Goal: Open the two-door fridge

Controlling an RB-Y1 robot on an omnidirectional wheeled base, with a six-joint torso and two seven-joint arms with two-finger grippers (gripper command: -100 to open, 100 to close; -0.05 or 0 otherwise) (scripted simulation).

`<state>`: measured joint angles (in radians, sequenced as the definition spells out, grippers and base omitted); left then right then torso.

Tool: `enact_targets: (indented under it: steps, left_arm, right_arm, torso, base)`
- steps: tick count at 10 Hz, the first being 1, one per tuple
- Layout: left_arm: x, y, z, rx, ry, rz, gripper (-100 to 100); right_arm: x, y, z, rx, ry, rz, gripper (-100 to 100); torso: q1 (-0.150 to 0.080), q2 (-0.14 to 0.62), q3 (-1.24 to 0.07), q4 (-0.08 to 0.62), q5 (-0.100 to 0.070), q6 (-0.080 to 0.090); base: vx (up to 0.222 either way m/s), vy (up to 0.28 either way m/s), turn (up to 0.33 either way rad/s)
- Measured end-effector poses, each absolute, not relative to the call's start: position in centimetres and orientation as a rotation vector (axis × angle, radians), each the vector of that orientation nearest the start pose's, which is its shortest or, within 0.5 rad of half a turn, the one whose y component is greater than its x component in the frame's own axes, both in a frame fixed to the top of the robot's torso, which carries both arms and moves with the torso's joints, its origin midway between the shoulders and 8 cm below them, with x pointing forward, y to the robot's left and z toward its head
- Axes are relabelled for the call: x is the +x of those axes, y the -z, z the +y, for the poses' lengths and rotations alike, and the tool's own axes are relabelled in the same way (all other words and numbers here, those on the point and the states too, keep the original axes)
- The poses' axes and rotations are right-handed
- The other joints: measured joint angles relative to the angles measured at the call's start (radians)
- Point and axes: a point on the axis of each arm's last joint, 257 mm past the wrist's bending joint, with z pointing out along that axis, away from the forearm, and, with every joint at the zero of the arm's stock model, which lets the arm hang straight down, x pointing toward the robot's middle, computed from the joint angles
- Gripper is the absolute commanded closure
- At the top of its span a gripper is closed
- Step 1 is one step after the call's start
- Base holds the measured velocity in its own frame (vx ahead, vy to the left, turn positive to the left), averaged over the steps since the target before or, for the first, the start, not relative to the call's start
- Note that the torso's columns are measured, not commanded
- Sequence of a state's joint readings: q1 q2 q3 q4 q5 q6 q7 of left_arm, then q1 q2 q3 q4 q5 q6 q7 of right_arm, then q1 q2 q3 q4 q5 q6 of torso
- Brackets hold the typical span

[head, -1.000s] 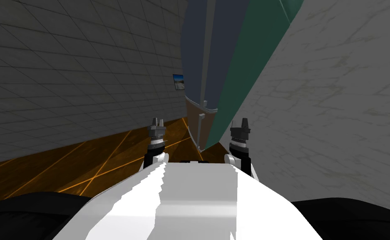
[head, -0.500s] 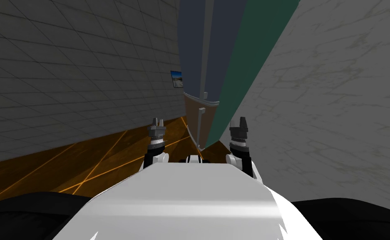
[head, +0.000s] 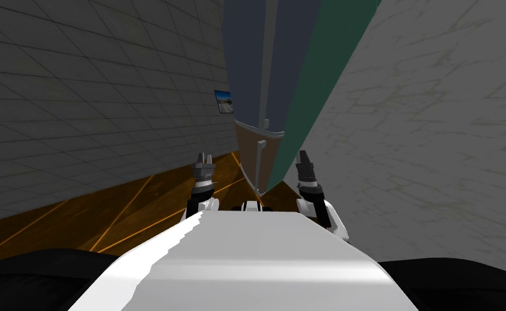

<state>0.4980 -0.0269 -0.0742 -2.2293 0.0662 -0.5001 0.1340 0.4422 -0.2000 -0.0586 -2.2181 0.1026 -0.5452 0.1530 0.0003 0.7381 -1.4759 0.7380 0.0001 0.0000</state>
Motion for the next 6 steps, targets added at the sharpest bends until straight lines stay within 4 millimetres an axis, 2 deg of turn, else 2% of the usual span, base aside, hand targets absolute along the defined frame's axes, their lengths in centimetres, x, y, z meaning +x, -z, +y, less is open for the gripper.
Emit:
enact_targets:
  steps: [6]
  left_arm:
    - [35.6,-0.2,26.6,-0.820,1.529,0.539,0]
  right_arm:
    - [36.2,-2.0,-23.5,0.081,-0.836,0.920,-100]
  torso:
    - [-0.001,0.000,0.000,0.000,0.000,0.000]
  base:
    - [0.036,0.064,-0.138]
